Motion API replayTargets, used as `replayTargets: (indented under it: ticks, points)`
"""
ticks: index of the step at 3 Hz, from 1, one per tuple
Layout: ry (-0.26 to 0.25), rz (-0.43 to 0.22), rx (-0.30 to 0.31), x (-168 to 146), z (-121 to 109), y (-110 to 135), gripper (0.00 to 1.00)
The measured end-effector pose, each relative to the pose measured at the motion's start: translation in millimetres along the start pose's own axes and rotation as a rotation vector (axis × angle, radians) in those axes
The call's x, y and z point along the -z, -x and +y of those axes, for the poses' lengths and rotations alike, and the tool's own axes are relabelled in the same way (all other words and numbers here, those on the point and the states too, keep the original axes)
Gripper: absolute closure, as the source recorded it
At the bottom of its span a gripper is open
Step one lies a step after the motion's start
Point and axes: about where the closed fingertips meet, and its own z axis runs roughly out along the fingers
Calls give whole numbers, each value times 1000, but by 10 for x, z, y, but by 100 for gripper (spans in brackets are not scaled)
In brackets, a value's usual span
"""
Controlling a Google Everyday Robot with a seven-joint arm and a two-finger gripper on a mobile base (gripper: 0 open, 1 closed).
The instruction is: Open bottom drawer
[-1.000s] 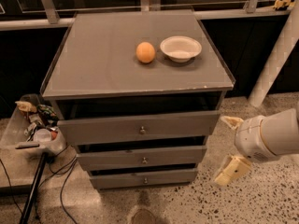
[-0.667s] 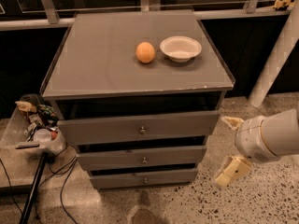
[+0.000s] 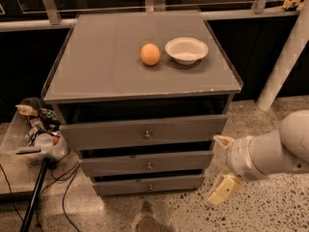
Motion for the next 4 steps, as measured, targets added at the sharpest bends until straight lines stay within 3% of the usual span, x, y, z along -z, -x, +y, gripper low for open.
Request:
replayTargets:
  ticks: [2, 4]
  points:
    - [16, -17, -60, -864, 176, -549, 0]
    - [38, -108, -2, -1558, 214, -880, 0]
